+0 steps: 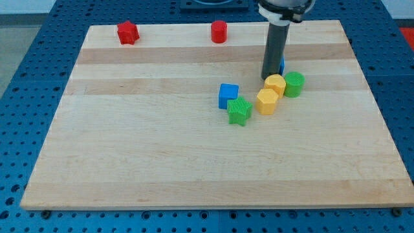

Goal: Push blue triangle vertical to the green circle

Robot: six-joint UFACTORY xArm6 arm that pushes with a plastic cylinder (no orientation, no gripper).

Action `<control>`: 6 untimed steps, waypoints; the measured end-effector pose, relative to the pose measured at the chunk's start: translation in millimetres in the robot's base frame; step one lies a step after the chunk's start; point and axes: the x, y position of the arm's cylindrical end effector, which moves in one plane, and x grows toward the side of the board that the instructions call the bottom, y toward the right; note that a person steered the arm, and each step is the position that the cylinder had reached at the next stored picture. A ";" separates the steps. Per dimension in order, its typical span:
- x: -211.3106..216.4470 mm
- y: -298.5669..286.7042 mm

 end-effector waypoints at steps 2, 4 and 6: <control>-23.2 2.4; -27.2 40.5; -44.8 39.1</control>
